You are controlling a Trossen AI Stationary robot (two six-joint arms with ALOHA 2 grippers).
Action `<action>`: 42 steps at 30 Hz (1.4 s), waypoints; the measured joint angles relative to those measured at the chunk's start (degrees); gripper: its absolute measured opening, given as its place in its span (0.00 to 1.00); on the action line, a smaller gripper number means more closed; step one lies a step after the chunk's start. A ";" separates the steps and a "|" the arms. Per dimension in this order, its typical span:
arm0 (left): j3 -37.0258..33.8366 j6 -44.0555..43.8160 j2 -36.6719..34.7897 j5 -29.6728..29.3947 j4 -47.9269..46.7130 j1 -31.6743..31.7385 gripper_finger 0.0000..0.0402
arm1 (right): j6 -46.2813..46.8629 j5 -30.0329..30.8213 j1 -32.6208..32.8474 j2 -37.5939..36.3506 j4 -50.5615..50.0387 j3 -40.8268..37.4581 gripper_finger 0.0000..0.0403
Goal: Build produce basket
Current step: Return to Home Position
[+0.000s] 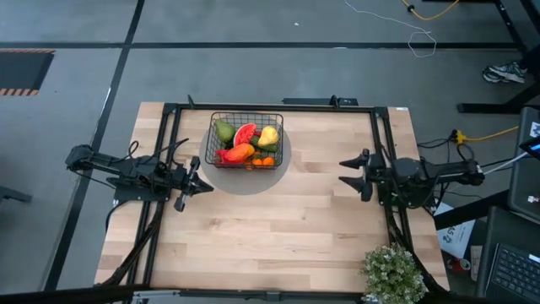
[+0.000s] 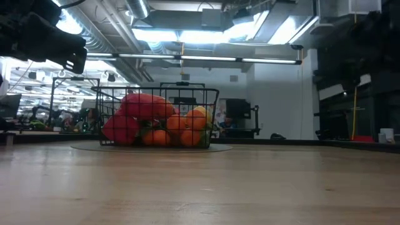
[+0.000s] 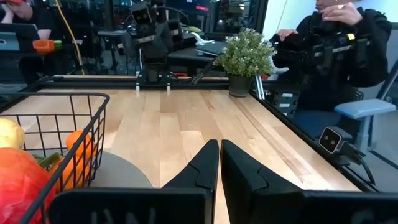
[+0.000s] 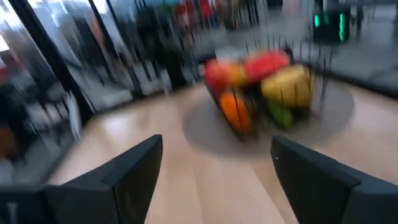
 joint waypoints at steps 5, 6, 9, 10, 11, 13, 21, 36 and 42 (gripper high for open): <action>0.00 0.00 -0.02 0.00 0.00 0.00 0.03 | 0.14 -0.03 0.00 0.00 15.37 -4.36 0.75; 0.00 -0.01 0.00 0.02 -0.02 -0.01 0.03 | 0.22 -0.03 0.00 0.26 15.33 -4.33 0.75; 0.00 -0.01 -0.02 0.00 -0.04 0.00 0.03 | 0.12 -0.31 0.04 1.20 15.21 -4.29 0.75; 0.00 -0.01 0.00 0.01 -0.08 -0.01 0.03 | 0.09 -0.32 0.04 1.31 15.23 -4.29 0.75; 0.00 -0.01 0.00 0.02 -0.11 0.01 0.03 | 0.07 -0.33 0.04 1.42 15.21 -4.29 0.75; 0.00 0.01 0.00 0.00 -0.09 0.00 0.03 | 0.07 -0.38 0.04 1.39 15.23 -4.29 0.75; 0.00 0.00 0.00 0.02 -0.14 0.00 0.03 | 0.05 -0.41 0.04 1.40 15.21 -4.29 0.75; 0.00 0.00 0.00 0.02 -0.15 0.00 0.03 | 0.05 -0.43 0.04 1.40 15.21 -4.27 0.75; 0.00 -0.01 0.00 0.01 -0.15 0.01 0.03 | 0.05 -0.43 0.04 1.40 15.19 -4.27 0.75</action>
